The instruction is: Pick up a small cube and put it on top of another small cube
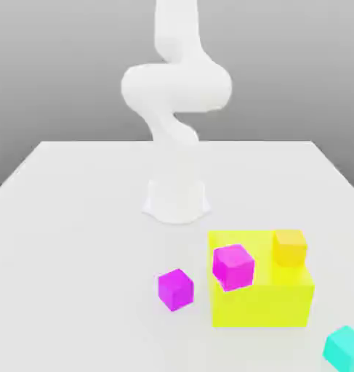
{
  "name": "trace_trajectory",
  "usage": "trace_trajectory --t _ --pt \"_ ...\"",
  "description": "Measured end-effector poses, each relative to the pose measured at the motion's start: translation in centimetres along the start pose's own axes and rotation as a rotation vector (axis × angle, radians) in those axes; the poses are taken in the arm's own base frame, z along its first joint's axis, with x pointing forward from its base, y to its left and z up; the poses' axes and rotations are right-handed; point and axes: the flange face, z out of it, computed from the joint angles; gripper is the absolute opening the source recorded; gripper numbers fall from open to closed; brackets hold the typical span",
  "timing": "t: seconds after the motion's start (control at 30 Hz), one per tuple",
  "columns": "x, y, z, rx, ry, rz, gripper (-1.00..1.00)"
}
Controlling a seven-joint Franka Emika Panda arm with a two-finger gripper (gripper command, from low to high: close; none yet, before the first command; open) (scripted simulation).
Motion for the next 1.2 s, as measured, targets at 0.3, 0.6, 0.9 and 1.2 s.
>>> trace_trajectory --t 0.3,0.6,0.9,1.2 --pt "-5.8 -4.0 15.5 -0.093 -0.226 -0.117 0.00" --pt "-17.1 -5.2 29.2 -0.205 -0.423 -0.260 0.00" --pt "-30.7 -1.7 40.2 -0.343 -0.582 -0.408 0.00" --pt "-38.5 3.2 47.5 -0.395 -0.631 -0.466 -1.00"
